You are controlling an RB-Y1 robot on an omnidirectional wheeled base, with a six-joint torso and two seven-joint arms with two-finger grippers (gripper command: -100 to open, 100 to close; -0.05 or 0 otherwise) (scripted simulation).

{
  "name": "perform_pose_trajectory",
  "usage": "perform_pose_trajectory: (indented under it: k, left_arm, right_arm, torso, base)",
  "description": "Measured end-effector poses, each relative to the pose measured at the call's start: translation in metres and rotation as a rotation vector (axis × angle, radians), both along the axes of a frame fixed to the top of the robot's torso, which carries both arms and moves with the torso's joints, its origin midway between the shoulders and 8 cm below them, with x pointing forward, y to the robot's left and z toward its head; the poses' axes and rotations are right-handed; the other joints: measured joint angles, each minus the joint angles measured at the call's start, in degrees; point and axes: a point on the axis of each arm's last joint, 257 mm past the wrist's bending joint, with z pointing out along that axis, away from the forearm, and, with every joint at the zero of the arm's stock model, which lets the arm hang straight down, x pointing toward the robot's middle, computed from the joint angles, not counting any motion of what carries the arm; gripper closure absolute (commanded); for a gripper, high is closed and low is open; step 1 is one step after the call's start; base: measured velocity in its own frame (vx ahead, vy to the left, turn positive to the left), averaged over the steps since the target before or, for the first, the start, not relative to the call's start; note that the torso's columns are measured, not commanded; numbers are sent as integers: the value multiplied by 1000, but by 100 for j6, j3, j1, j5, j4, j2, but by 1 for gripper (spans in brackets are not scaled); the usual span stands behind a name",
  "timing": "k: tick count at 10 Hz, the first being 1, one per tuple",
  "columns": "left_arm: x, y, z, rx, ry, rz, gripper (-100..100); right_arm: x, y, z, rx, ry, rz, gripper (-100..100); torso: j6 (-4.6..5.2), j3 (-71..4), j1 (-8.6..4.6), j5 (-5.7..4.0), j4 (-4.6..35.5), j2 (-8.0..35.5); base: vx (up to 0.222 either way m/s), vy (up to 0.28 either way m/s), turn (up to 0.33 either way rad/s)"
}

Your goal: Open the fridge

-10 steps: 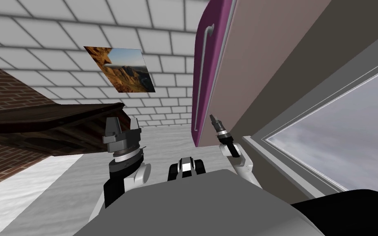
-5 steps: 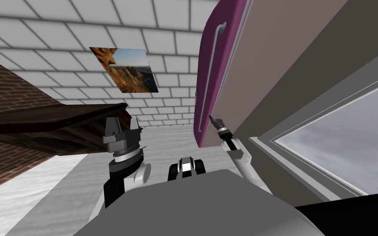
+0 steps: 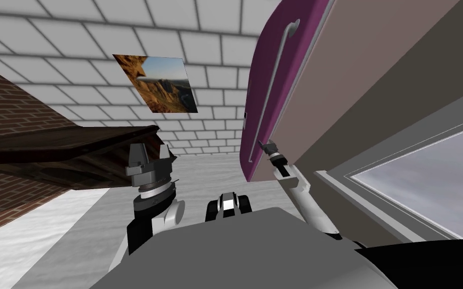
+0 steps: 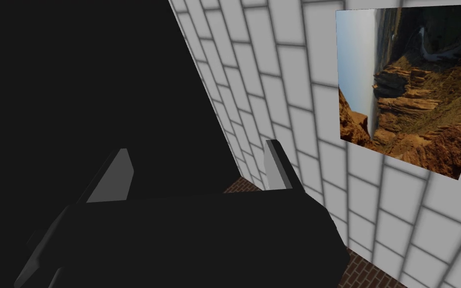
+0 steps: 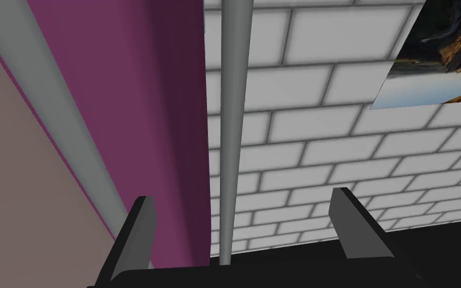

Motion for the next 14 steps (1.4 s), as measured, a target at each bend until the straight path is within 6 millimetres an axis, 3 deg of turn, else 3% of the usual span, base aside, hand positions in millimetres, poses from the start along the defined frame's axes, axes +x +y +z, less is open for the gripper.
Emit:
perform_pose_trajectory:
  k: [5,8,14]
  left_arm:
    - [0,0,0,0,0,0,0]
    - [0,0,0,0,0,0,0]
    - [0,0,0,0,0,0,0]
  right_arm:
    - [31,-69,10,-337,47,-218,-100]
    - [36,-118,19,-514,88,-351,-100]
    - [39,-167,36,-691,125,-485,-100]
  torso:
    - [-1,-6,7,2,-3,-11]
    - [-15,-23,8,29,17,-28]
    - [-44,-66,16,62,23,-81]
  base:
    - [63,172,16]
    - [24,127,3]
    - [27,64,10]
